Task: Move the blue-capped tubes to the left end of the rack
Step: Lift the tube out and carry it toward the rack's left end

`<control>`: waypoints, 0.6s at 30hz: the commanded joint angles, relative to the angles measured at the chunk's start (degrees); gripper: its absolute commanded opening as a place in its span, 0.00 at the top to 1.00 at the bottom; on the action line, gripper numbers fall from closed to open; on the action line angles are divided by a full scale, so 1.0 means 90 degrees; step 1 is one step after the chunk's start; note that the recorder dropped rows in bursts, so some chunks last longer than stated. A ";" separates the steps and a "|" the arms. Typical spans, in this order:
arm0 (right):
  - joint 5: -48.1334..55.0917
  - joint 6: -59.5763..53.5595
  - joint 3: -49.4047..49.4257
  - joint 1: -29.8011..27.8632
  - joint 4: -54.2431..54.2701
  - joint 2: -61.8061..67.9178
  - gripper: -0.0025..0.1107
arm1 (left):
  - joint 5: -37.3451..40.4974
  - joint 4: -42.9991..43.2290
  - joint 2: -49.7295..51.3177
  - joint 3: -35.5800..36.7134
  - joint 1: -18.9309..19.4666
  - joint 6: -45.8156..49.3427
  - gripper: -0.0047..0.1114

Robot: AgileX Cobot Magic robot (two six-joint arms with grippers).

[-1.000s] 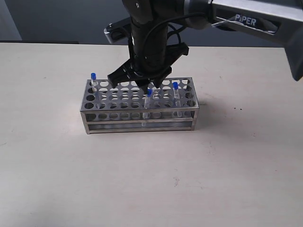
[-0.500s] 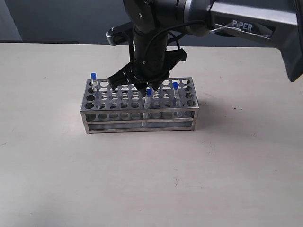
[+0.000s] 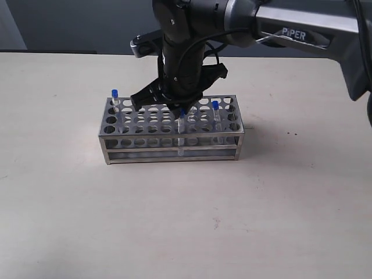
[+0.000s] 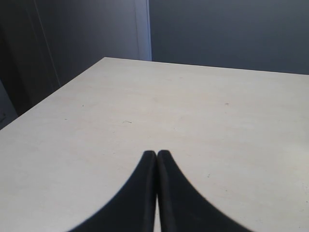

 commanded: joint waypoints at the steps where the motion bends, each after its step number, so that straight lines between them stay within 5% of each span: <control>1: -0.0320 -0.0066 0.0014 0.0054 -0.0171 -0.0452 0.98 | -0.0076 -0.0035 0.0021 0.0024 -0.0029 -0.0011 0.96; 18: -0.2240 -0.1158 0.0014 0.0100 0.0600 -0.1067 0.98 | -0.0076 -0.0035 0.0021 0.0024 -0.0029 -0.0011 0.96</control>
